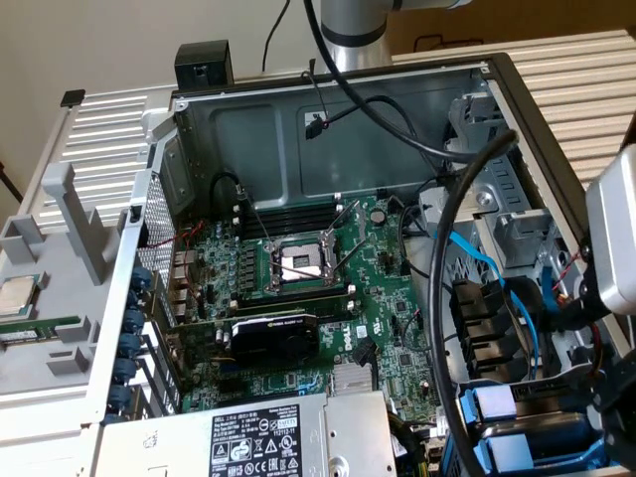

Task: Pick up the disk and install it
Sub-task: 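Insert the first disk wire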

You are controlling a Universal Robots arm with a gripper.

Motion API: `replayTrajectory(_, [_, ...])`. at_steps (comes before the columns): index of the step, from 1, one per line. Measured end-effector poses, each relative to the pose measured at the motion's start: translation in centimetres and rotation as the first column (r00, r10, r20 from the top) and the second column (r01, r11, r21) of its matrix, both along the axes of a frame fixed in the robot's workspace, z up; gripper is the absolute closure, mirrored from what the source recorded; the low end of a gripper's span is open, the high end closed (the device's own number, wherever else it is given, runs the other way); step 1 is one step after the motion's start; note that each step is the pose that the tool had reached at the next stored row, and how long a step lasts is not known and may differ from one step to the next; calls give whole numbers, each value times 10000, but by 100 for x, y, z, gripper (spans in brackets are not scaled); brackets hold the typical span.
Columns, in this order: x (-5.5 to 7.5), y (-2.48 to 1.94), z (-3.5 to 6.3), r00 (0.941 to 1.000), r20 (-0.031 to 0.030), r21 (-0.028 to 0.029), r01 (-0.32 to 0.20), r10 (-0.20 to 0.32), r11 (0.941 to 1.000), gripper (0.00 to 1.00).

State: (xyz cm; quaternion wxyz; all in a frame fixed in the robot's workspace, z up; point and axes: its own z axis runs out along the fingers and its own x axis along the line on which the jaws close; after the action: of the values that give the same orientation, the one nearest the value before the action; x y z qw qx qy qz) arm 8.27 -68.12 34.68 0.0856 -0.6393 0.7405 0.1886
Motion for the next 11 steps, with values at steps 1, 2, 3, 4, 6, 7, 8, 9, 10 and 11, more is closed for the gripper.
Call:
replayTrajectory(1, [6,-16,-6,10000,-14,34,0,1,10000,50])
replayTrajectory(2, [11,-34,-12,10000,-28,60,-1,1,10000,50])
replayTrajectory(3, [19,-53,-16,10000,-37,91,-1,1,10000,50])
replayTrajectory(4, [26,-71,-23,10000,-56,116,-1,2,9999,50])
replayTrajectory(6, [39,-102,-31,9999,-116,163,-1,3,9999,50])
replayTrajectory(7, [42,-112,-33,9999,-143,196,-2,5,9998,50])
replayTrajectory(8, [44,-121,-38,9998,-177,241,-8,12,9997,50])
replayTrajectory(9, [45,-126,-43,9998,-203,288,-17,23,9996,50])
replayTrajectory(10, [45,-130,-48,9998,-217,340,-32,40,9994,50])
replayTrajectory(11, [46,-133,-53,9997,-225,385,-54,63,9992,50])
